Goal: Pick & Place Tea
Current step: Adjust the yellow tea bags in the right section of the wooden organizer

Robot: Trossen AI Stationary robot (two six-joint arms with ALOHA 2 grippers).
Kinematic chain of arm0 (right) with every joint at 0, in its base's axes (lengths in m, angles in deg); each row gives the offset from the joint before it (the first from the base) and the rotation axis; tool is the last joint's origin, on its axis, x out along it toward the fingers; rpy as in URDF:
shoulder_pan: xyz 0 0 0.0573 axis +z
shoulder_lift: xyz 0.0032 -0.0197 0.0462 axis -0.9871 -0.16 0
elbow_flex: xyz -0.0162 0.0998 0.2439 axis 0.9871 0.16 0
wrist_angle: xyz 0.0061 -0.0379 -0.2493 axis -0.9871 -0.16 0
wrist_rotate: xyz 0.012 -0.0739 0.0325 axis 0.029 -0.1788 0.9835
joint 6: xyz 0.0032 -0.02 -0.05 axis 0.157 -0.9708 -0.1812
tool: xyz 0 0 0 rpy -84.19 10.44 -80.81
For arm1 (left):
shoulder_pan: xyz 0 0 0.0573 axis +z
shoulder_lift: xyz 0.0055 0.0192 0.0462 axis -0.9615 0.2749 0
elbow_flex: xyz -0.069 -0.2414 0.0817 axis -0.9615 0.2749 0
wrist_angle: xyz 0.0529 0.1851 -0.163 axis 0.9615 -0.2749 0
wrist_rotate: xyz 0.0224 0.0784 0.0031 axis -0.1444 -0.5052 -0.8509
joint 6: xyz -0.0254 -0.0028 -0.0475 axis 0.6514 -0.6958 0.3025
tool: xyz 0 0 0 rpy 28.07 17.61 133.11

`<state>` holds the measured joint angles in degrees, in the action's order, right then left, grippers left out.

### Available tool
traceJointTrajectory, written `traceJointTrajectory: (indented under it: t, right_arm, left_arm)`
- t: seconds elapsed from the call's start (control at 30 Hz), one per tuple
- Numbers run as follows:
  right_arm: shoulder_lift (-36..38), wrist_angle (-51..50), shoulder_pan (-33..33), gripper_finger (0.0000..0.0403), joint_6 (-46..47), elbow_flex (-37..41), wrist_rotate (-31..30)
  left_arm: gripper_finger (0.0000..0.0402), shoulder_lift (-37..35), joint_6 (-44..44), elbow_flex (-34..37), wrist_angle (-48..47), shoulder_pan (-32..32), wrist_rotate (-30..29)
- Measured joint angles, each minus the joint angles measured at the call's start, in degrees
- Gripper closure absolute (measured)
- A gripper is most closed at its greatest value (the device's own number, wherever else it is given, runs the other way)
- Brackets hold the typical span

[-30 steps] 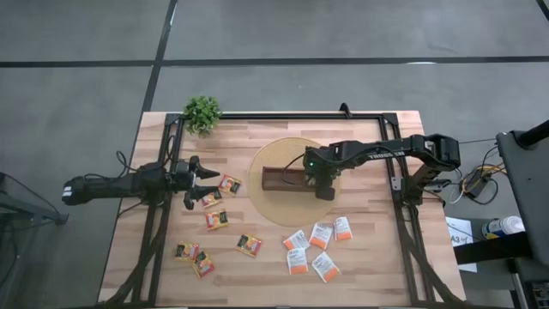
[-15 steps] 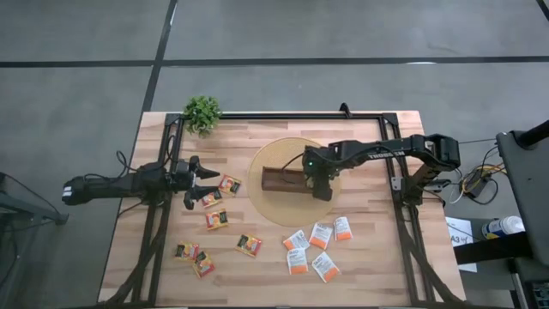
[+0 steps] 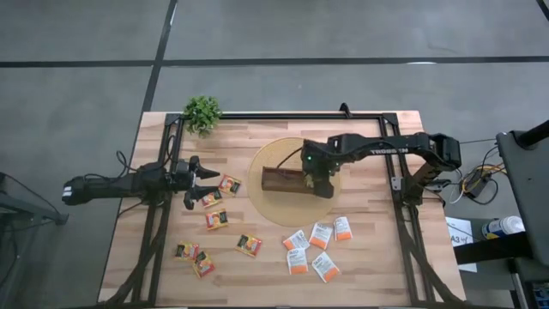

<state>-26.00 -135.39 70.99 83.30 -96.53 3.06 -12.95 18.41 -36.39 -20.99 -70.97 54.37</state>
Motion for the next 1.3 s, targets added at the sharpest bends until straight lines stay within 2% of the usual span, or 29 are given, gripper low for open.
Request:
traceJointTrajectory:
  t: [0.17,0.37,0.57,1.13,1.3]
  right_arm:
    - [0.08,-3.26,-0.26,0.0101,5.89,-3.08,0.34]
    - [0.38,-11.48,-1.39,0.0112,20.35,-6.55,-0.10]
    - [0.42,-12.86,-2.97,0.0120,33.58,-6.27,-0.01]
    - [0.33,-11.50,-2.99,0.0138,36.51,-5.52,-0.08]
    - [-1.86,-11.07,-2.97,0.0136,35.82,-5.12,-0.21]
  left_arm:
    - [0.0145,0.00,0.02,-0.02,0.00,0.02,0.00]
    - [0.0145,0.00,-0.01,-0.02,0.00,-0.01,0.00]
    - [0.0145,0.00,0.00,-0.02,0.00,-0.01,0.00]
    - [0.0145,0.00,-0.01,0.01,0.00,0.02,0.00]
    - [0.0145,0.01,-0.01,0.01,0.00,0.01,0.00]
